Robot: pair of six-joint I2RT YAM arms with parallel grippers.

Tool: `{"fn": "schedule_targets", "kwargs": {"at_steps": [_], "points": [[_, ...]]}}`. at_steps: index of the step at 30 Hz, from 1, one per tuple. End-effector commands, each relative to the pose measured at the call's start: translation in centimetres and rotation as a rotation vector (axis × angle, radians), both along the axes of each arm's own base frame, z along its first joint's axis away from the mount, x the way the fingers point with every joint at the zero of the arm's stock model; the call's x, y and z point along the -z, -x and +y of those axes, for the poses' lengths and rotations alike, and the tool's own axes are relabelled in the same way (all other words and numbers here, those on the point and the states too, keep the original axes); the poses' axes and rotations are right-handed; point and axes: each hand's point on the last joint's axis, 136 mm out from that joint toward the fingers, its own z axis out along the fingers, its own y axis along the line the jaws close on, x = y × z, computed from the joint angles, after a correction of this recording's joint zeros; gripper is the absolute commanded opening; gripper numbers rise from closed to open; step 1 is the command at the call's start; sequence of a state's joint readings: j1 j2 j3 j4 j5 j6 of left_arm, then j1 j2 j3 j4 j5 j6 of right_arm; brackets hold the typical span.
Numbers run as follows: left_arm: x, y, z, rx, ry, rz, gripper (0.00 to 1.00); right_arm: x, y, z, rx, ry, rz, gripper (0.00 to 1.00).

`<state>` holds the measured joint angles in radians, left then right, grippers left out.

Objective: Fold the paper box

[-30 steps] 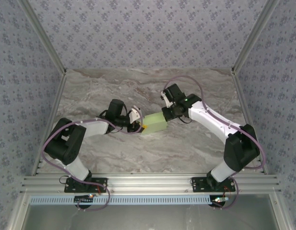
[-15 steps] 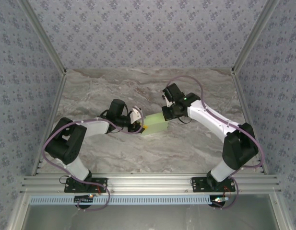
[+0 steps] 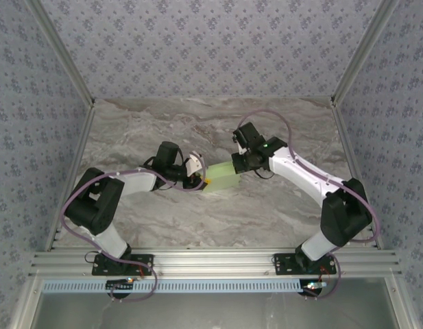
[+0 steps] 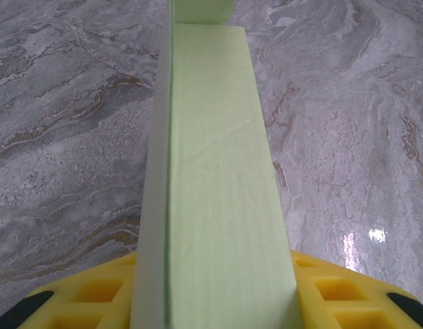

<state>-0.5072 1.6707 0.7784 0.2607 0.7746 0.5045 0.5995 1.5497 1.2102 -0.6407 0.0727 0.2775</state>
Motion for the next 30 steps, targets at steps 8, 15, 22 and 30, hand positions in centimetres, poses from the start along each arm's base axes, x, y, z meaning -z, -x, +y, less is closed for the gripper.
{"fn": "schedule_targets", "kwargs": {"at_steps": [8,15,22,30], "points": [[0.4,-0.6,0.1,-0.023,-0.027,0.007,0.35,2.2,1.7,-2.3,0.06,0.05,0.007,0.05],[-0.5,-0.8,0.0,-0.041,-0.008,0.015,0.42,1.8,1.5,-2.2,0.07,0.047,-0.007,0.05],[-1.6,-0.8,0.0,-0.053,0.02,0.011,0.53,1.6,1.6,-2.0,0.068,0.055,-0.017,0.05],[-2.0,-0.8,0.1,-0.065,0.027,0.009,0.6,1.1,1.5,-1.5,0.06,0.063,-0.032,0.05]]}}
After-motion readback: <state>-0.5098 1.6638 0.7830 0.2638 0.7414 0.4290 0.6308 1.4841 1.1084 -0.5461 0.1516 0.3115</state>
